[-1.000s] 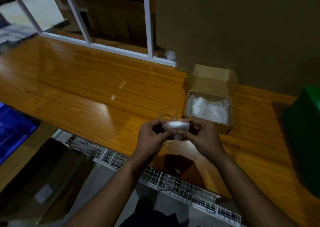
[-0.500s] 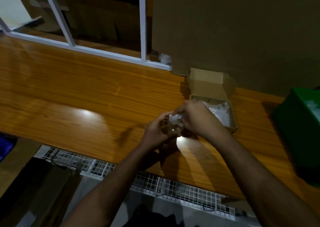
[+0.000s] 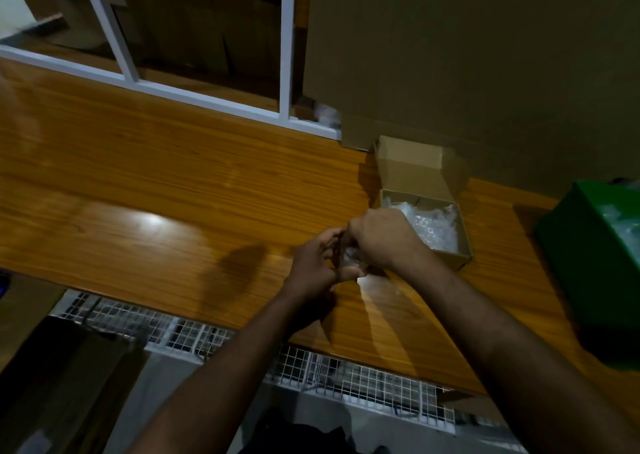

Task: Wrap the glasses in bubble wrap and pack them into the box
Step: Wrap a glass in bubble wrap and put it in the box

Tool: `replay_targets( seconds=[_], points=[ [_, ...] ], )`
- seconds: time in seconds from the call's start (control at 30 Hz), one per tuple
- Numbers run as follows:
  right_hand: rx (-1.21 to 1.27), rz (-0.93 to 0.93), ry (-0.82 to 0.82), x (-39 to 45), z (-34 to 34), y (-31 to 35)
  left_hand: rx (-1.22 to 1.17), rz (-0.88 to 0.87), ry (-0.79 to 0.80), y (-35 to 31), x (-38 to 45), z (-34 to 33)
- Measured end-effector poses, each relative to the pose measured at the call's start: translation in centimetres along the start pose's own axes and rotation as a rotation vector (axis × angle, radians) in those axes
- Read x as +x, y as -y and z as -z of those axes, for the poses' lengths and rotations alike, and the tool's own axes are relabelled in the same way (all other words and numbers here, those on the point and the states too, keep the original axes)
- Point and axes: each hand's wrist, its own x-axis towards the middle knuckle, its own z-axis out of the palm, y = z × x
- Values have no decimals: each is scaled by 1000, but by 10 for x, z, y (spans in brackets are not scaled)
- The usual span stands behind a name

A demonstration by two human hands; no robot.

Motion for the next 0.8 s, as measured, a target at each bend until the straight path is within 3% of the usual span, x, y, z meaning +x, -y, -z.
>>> replay_targets(
  seconds=[0.13,0.23,0.4,0.57,0.8],
  points=[
    [333,6,84,-12,-6,-24,4,-18,5,-1,-3,0],
    [523,-82,-84,-33,-7,-36,-23,-11,-4,0,-2,-1],
    [211,-82,-117,-48,-8,-15,-1,-24,17,2,0,0],
    [215,-227,25,-47,-15,-10,15,-44,10,-2,-1,0],
    [274,-217,188,-26,-11,8,7,-53,18,1,-1,1]
  ],
)
